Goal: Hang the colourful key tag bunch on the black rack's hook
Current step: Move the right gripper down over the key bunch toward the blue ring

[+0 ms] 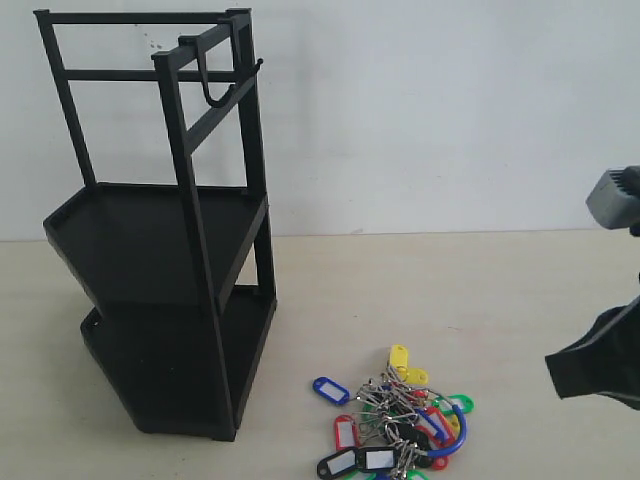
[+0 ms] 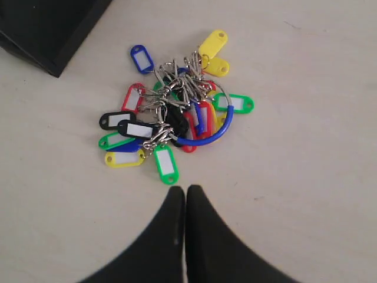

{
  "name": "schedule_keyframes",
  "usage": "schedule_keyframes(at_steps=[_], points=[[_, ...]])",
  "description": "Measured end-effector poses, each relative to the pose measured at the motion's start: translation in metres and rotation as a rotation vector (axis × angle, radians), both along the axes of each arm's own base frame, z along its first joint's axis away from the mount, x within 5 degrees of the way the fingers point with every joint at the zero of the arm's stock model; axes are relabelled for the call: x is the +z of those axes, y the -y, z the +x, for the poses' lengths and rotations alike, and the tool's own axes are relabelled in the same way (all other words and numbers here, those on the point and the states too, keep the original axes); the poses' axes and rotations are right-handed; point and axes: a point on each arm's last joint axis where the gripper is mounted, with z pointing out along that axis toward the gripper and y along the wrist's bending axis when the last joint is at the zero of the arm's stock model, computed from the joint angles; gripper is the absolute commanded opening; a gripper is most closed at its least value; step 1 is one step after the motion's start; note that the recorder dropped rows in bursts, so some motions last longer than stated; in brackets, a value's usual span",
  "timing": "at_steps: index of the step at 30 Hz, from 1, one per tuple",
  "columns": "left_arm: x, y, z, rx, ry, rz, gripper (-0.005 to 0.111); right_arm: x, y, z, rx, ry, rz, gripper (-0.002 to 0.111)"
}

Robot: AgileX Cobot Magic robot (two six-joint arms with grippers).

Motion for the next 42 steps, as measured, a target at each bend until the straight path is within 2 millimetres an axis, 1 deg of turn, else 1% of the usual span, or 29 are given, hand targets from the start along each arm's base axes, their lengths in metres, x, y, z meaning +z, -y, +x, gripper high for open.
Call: schedule_keyframes(at_steps=[3, 5, 6, 7, 8, 9, 10, 11, 13, 14, 16, 18, 24, 27, 31, 37, 42], points=[[0.000, 0.000, 0.000, 0.000, 0.000, 0.000, 0.004, -0.008, -0.002, 0.007, 0.001, -0.043, -0.002, 0.016], [0.000, 0.000, 0.000, 0.000, 0.000, 0.000, 0.004, -0.018, -0.003, 0.014, -0.006, -0.087, -0.005, 0.029], [0.000, 0.000, 0.000, 0.000, 0.000, 0.000, 0.004, -0.024, -0.004, 0.018, -0.007, -0.113, -0.008, 0.040], [0.000, 0.000, 0.000, 0.000, 0.000, 0.000, 0.004, -0.036, -0.006, 0.026, -0.013, -0.164, -0.012, 0.045], [0.000, 0.000, 0.000, 0.000, 0.000, 0.000, 0.004, -0.041, -0.006, 0.030, -0.017, -0.183, -0.013, 0.047], [0.000, 0.000, 0.000, 0.000, 0.000, 0.000, 0.004, -0.054, -0.008, 0.038, -0.029, -0.226, -0.010, 0.047], [0.000, 0.000, 0.000, 0.000, 0.000, 0.000, 0.004, -0.059, -0.009, 0.041, -0.036, -0.239, -0.007, 0.046], [0.000, 0.000, 0.000, 0.000, 0.000, 0.000, 0.004, -0.070, -0.010, 0.049, -0.060, -0.266, 0.004, 0.046], [0.000, 0.000, 0.000, 0.000, 0.000, 0.000, 0.004, -0.084, -0.012, 0.059, -0.080, -0.302, 0.005, 0.046], [0.000, 0.000, 0.000, 0.000, 0.000, 0.000, 0.004, -0.088, -0.013, 0.063, -0.084, -0.317, 0.006, 0.046], [0.000, 0.000, 0.000, 0.000, 0.000, 0.000, 0.004, -0.101, -0.019, 0.079, -0.095, -0.364, 0.019, 0.046], [0.000, 0.000, 0.000, 0.000, 0.000, 0.000, 0.004, -0.107, -0.024, 0.088, -0.093, -0.381, 0.022, 0.046], [0.000, 0.000, 0.000, 0.000, 0.000, 0.000, 0.004, -0.113, -0.030, 0.108, -0.106, -0.380, 0.033, 0.046], [0.000, 0.000, 0.000, 0.000, 0.000, 0.000, 0.004, -0.114, -0.031, 0.114, -0.108, -0.377, 0.035, 0.046], [0.000, 0.000, 0.000, 0.000, 0.000, 0.000, 0.004, -0.117, -0.031, 0.118, -0.120, -0.366, 0.034, 0.046], [0.000, 0.000, 0.000, 0.000, 0.000, 0.000, 0.004, -0.133, -0.031, 0.123, -0.143, -0.387, 0.026, 0.046], [0.000, 0.000, 0.000, 0.000, 0.000, 0.000, 0.004, -0.142, -0.031, 0.127, -0.175, -0.386, 0.034, 0.046]])
